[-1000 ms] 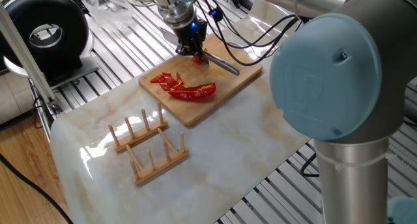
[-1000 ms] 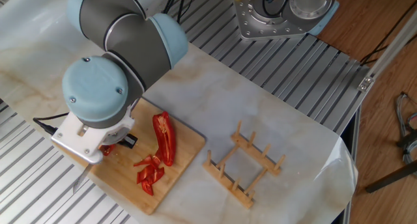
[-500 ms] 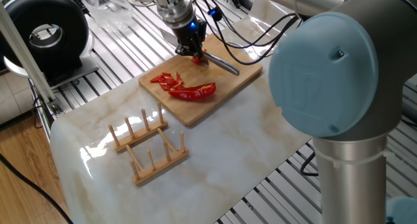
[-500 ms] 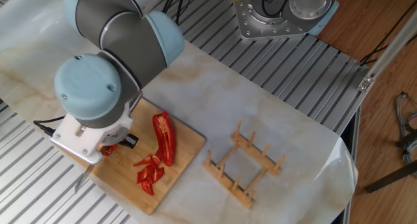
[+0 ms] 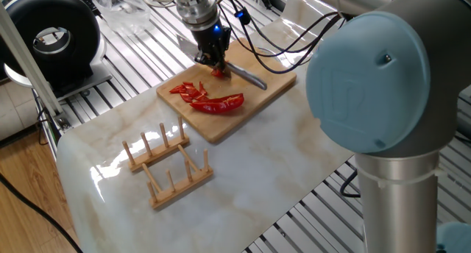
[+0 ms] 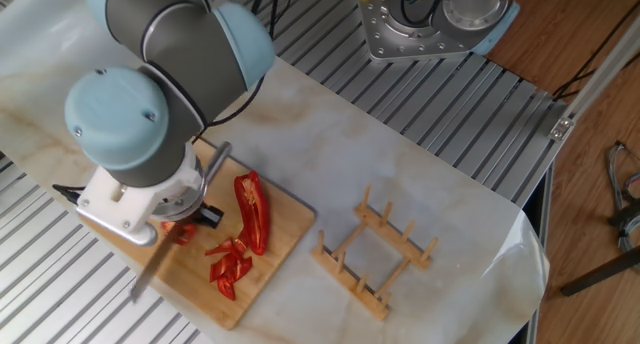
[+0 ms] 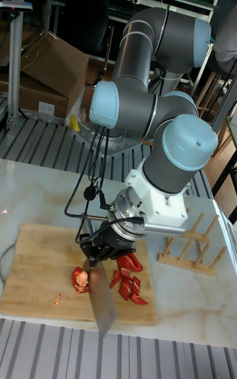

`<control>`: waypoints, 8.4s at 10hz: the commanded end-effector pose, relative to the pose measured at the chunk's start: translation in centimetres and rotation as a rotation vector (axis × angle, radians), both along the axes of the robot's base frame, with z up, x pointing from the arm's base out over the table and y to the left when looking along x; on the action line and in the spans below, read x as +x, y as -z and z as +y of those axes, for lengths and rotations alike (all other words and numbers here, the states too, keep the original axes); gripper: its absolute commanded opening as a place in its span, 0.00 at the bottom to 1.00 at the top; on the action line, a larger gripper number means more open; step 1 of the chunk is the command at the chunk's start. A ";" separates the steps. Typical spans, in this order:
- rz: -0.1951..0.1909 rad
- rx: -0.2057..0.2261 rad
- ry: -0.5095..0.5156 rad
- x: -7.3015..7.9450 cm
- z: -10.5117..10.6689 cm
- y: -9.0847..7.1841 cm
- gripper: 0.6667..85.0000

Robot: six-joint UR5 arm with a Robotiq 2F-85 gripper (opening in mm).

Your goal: Chop the chili peppers

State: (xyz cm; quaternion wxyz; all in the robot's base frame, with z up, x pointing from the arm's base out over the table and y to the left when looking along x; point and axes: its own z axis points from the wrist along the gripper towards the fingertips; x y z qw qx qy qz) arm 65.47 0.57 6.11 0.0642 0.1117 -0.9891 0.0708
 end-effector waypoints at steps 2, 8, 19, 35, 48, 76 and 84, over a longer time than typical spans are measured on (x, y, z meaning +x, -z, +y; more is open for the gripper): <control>0.012 0.004 -0.014 -0.6 -0.4 -0.7 0.01; 0.010 -0.049 -0.013 -0.5 -0.7 0.1 0.01; 0.038 -0.027 -0.029 -0.9 0.3 -0.9 0.01; 0.011 -0.035 -0.016 0.2 -1.5 -0.1 0.01; 0.099 0.015 -0.136 -0.3 -2.4 0.5 0.01; 0.068 0.049 -0.154 0.2 0.4 -3.6 0.01; 0.030 0.075 -0.088 1.2 0.2 -0.3 0.01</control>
